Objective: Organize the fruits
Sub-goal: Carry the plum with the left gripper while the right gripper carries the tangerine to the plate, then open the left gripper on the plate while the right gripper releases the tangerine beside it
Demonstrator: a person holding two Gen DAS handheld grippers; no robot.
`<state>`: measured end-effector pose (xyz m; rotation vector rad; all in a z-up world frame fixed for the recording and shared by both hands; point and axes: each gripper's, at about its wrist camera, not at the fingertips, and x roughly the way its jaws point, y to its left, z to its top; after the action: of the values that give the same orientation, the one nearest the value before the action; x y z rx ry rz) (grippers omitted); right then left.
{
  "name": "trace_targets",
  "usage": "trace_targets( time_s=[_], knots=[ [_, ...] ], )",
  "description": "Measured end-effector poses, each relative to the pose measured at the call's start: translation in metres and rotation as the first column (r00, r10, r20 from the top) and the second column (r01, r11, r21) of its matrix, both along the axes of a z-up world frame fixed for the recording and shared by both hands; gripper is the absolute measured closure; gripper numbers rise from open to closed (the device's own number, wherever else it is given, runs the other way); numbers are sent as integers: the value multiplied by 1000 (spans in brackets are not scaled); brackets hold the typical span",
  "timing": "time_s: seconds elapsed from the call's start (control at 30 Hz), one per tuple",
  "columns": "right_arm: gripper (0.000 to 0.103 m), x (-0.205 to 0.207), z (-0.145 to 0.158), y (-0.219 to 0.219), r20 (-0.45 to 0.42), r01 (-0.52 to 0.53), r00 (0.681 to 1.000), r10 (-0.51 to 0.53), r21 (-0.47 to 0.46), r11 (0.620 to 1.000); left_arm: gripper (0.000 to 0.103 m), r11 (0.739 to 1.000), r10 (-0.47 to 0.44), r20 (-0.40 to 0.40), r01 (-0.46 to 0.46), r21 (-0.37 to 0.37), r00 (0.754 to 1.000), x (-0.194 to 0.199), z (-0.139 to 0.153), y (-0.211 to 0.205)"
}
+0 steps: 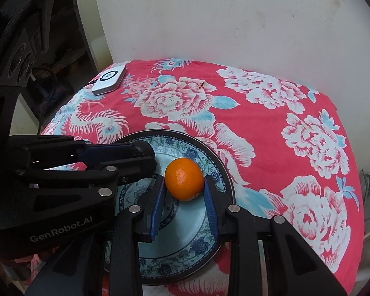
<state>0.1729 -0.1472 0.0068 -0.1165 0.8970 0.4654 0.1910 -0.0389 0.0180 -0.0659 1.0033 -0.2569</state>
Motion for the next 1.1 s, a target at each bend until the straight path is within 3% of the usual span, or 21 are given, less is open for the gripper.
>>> trace_targets(
  time_s=[0.23,0.7,0.83,1.1],
  knots=[
    [71,1,-1,-1,-4,6,1000,-6,22,1000,55,1000,6,20,-7,14,1000,-5,6,2],
    [71,3,-4,6,0,0,1000,0,35,999,52,997,70,51,-73,40,996,-23,16,21],
    [61,2,-3,5,-4,1,1000,-1,50,999,52,995,92,49,-94,28,995,-29,17,27],
    [57,-4,5,-4,-1,36,999,-36,80,996,51,991,128,47,-129,23,991,-49,20,38]
  ],
)
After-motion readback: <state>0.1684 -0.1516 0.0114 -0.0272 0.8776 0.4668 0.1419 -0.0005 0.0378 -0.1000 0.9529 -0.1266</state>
